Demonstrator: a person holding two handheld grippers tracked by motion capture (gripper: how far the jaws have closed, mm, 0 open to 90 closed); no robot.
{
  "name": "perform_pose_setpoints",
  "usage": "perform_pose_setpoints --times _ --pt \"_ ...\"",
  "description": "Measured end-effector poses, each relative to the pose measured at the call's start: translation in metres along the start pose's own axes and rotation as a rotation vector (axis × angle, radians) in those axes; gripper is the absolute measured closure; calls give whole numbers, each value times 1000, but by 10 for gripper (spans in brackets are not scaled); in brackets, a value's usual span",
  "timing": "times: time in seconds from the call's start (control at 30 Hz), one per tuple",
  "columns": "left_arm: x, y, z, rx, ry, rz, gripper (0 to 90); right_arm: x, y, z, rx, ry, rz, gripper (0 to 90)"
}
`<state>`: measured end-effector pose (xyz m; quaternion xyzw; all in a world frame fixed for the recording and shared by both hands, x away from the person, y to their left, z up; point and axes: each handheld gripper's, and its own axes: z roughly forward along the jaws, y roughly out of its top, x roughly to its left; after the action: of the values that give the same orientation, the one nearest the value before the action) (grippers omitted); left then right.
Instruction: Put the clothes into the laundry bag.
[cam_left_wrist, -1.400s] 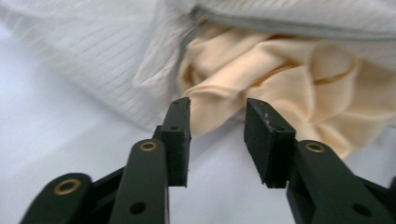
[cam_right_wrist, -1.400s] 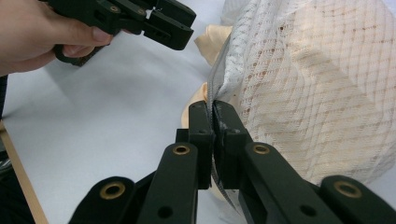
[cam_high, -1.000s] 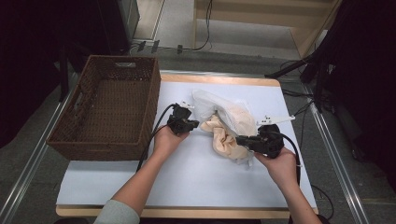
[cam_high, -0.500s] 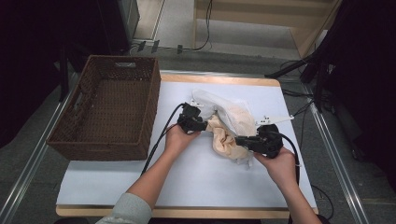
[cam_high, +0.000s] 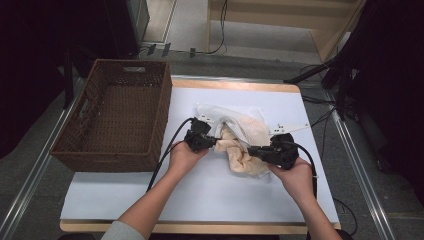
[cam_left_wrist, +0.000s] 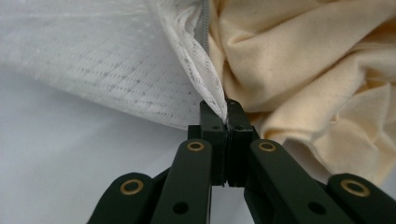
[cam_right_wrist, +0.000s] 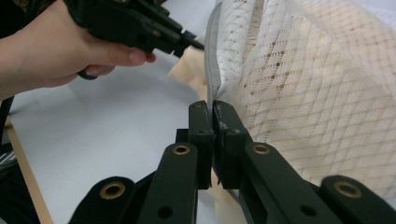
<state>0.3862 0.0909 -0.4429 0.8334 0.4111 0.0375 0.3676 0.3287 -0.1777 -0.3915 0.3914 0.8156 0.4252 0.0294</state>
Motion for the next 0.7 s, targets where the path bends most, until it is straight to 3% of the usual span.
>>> perform_pose_setpoints --times 0.2,0.33,0.7 --pt "-5 -27 -20 6 -3 29 900 11 3 0 -12 7 -28 879" --pt "-7 -43 -29 12 -11 18 899 16 5 0 -16 12 -34 879" --pt "-23 -77 -44 21 -30 23 898 15 8 -6 -44 -3 -45 882"
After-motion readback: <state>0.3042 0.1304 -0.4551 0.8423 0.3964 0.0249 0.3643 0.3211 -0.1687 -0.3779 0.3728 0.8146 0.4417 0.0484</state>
